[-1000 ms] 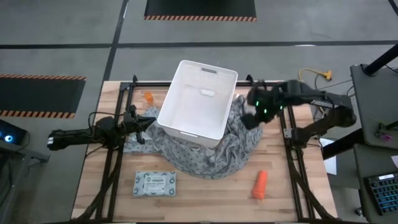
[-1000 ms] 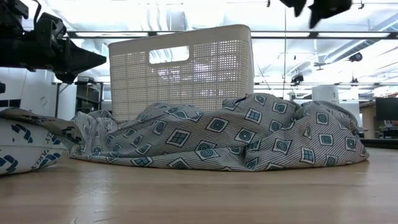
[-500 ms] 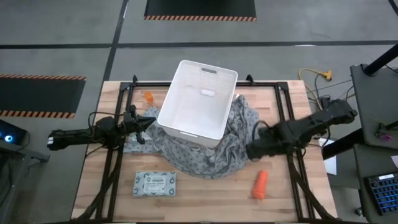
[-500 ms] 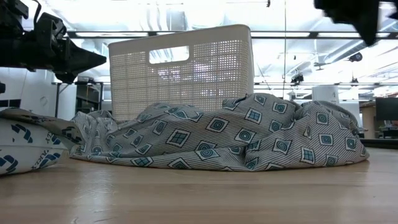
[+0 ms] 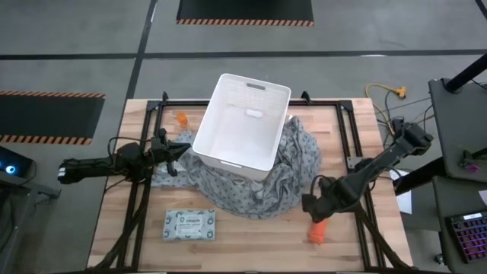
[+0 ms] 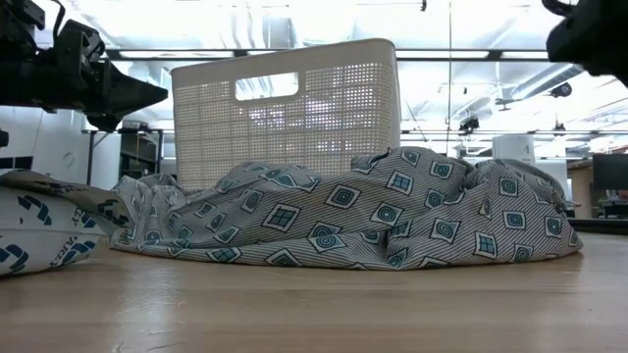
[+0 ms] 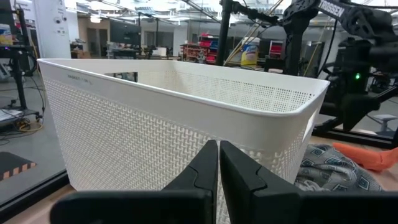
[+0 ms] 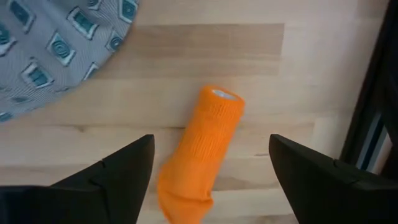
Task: Pick & place medical supplies in basket/bin
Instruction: Put the orange bandage into the white bin
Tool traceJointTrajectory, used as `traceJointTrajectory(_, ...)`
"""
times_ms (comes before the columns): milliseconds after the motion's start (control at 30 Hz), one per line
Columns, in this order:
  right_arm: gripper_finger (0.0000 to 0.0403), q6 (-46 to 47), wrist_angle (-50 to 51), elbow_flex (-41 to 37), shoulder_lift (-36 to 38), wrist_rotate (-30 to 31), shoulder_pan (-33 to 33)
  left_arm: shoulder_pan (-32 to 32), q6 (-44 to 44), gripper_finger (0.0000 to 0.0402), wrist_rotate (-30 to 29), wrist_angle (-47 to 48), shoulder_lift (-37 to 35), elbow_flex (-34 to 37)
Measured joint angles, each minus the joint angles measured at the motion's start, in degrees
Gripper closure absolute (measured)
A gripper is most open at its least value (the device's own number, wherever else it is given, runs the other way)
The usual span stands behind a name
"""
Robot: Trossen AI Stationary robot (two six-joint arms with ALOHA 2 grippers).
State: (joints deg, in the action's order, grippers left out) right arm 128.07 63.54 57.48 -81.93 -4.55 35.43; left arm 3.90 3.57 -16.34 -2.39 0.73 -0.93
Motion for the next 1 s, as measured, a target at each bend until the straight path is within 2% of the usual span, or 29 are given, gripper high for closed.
traceJointTrajectory(233,0.0106,-1.17,-1.14,-0.33,-5.71,-0.56,1.02,-0.01,0.00,0.0402,-0.09,-0.02,0.00,0.00)
traceJointTrajectory(467,0.0104,-1.27,-9.23,-1.22,-11.61,-4.95,1.74,-0.01,0.00,0.0402,-0.14,0.00,0.00,0.00)
traceJointTrajectory(667,0.0112,-2.62,-12.15,-1.49,-15.48,-8.60,1.85,0.00,0.00,0.0402,-0.22,-0.02,0.00,0.02)
traceJointTrajectory(833,0.0131,-3.24,-13.71,-1.85,-17.66,-9.57,2.31,-0.02,0.00,0.0402,-0.20,-0.02,0.00,0.02)
traceJointTrajectory(1000,0.0173,-4.07,-16.12,-2.56,-17.26,-9.57,2.31,0.00,0.00,0.0402,-0.20,-0.02,0.00,0.02)
